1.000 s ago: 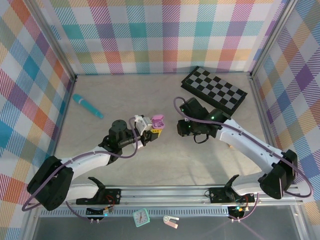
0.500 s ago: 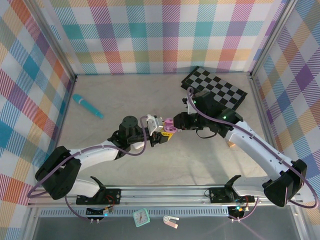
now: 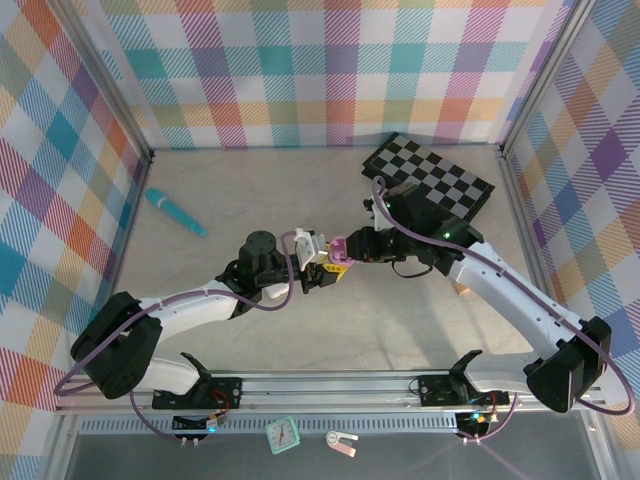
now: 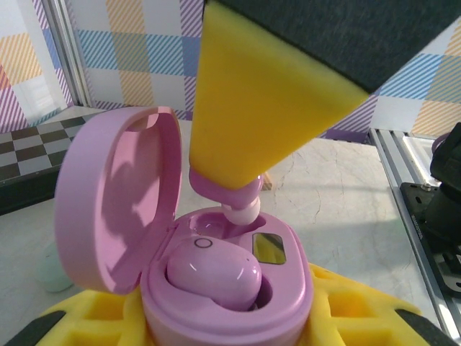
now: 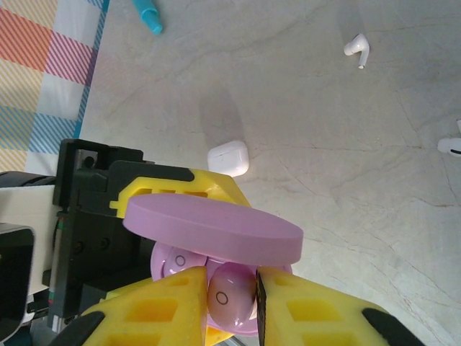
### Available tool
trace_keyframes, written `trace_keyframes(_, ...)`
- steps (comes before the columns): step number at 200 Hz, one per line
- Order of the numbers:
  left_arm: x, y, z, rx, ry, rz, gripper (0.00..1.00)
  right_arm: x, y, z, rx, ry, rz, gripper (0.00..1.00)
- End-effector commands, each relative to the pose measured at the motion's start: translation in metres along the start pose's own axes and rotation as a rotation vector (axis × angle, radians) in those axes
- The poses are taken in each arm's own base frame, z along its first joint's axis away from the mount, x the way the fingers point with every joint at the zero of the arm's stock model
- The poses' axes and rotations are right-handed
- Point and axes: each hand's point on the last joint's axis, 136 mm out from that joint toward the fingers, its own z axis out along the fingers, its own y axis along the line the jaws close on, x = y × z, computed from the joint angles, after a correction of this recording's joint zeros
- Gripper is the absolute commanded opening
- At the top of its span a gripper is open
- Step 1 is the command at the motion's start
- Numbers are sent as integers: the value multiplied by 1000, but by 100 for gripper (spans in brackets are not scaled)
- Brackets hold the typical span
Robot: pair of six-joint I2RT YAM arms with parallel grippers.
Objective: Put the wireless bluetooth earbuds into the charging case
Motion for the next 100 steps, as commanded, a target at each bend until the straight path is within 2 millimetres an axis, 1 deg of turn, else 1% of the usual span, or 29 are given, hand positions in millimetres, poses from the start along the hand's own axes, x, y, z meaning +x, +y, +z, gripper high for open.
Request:
trace_keyframes(1,-25,-1,4,8,-58,29,35,3,-9,6,25,20,9,26)
trace_keyframes(36,-25,2,5,-2,-59,29,35,4,-8,9,19,26,8,25)
trace_keyframes(63,-26,3,6,-1,-70,16,35,6,-12,10,32,34,10,26)
trace_keyframes(72,-28,2,6,2,-77,17,35,6,-12,10,35,34,11,27)
trace_keyframes(85,-29,2,6,3,-77,17,35,4,-11,8,33,27,7,31)
trace_keyframes(100,-28,2,6,3,-78,17,35,2,-9,5,27,15,3,33)
